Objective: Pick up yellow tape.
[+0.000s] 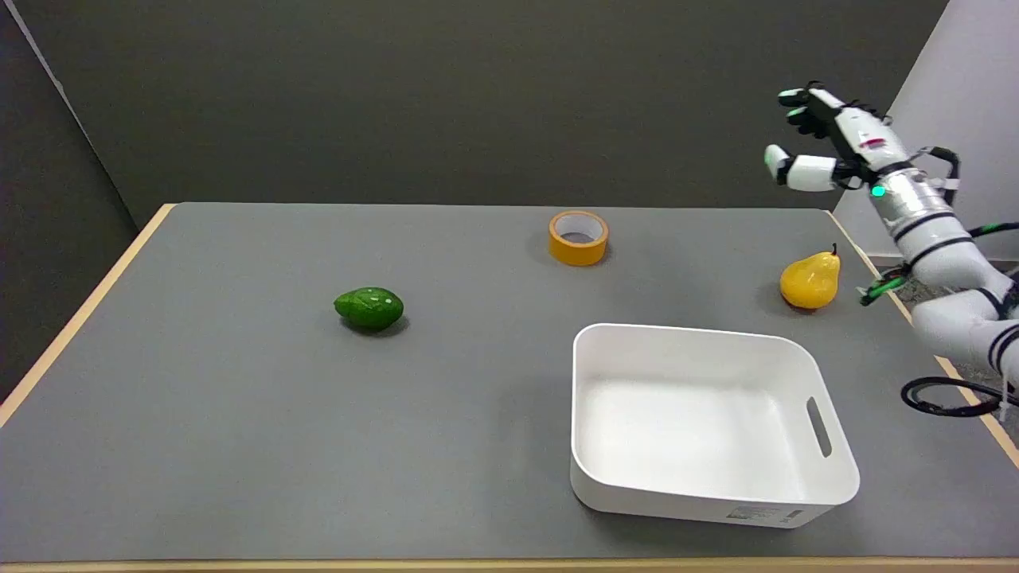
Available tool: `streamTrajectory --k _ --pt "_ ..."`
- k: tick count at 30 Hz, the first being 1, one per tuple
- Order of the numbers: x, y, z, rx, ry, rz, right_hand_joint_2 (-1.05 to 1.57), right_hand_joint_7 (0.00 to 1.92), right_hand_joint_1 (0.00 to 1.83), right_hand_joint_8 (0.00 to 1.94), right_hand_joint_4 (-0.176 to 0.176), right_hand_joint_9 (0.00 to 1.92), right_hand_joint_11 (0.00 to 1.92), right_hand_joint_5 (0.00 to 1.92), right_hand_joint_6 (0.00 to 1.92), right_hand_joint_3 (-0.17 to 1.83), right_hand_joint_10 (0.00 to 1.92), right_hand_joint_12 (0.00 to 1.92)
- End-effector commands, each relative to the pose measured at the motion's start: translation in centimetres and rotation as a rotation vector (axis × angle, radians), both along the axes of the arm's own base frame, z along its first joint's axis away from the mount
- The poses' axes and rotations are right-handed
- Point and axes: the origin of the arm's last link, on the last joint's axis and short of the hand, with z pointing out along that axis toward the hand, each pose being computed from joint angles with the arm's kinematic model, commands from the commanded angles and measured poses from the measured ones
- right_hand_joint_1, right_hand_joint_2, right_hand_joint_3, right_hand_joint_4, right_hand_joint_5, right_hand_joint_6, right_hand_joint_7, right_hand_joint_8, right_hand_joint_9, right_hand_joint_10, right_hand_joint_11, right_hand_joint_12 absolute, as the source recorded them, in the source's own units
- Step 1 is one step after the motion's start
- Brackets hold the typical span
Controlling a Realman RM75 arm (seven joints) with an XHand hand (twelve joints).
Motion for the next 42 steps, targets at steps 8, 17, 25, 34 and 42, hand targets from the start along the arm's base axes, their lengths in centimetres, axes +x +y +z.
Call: streamTrajectory --k 8,17,25,34,42 --pt "-4.4 -13.5 -22.7 0.257 0.074 -0.478 0.64 0.38 0.52 0.38 0.084 0.3 0.16 0.2 0.41 0.9 0.76 1.25" --pt "-4.7 -14.8 -28.7 0.336 0.128 -0.505 0.61 0.22 0.51 0.29 0.051 0.18 0.05 0.07 0.29 0.91 0.65 1.15" --pt "-4.6 -15.2 -29.0 0.335 0.113 -0.498 0.49 0.0 0.39 0.0 0.024 0.0 0.0 0.0 0.0 0.81 0.33 1.13" --pt "-7.2 -14.8 -27.4 0.292 0.067 -0.546 0.46 0.0 0.38 0.0 0.021 0.0 0.0 0.0 0.0 0.8 0.23 1.08" --pt "-7.8 -14.9 -25.7 0.248 0.002 -0.527 0.46 0.0 0.36 0.0 0.022 0.0 0.0 0.0 0.0 0.83 0.13 0.97"
